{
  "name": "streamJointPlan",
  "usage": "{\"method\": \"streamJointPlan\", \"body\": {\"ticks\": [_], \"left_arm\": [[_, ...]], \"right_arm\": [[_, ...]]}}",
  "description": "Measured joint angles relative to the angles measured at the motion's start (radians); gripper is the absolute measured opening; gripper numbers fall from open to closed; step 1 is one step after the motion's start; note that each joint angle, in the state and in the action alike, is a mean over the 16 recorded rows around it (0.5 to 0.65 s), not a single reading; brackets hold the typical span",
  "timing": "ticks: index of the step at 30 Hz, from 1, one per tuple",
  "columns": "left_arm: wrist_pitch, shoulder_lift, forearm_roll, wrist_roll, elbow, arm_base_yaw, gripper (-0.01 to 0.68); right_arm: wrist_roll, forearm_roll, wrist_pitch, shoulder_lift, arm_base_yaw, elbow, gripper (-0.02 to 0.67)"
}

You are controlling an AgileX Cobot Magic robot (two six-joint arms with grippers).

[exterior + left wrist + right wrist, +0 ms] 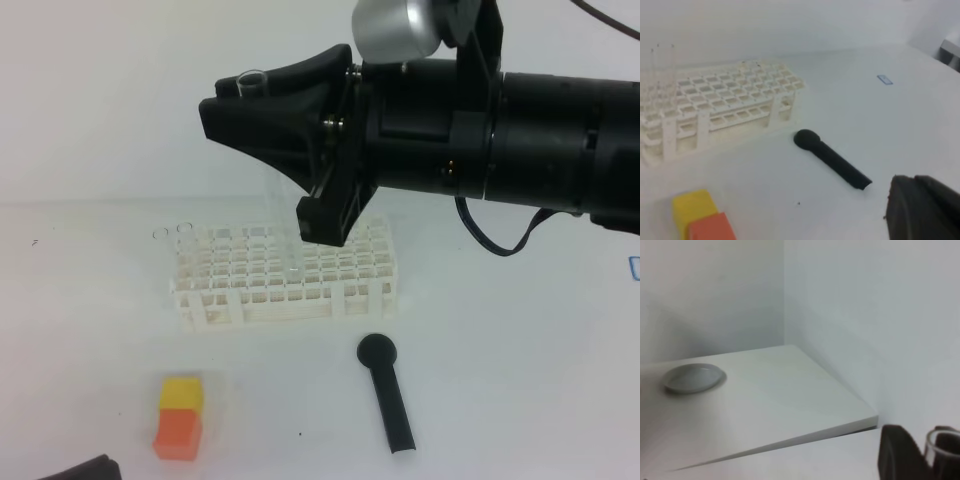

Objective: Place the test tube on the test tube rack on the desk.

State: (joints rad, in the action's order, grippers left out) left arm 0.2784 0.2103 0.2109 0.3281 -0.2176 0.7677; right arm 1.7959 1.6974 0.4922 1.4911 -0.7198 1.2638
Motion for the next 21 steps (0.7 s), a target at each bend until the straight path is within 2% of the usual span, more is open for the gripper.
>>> {"method": "streamJointPlan", "body": {"ticks": [14,21], "left_arm": [[0.039,-0.203,-0.036,0.000,0.170,-0.227,-0.001],[0.069,-0.235,-0.059,-0.001,0.202,-0.277,-0.001]], "right_arm": [[0.056,0.003,-0.007,0.000,0.000,0.001,0.117],[0.077,0.004,-0.026,0.000,0.000,0.001,0.117]]}}
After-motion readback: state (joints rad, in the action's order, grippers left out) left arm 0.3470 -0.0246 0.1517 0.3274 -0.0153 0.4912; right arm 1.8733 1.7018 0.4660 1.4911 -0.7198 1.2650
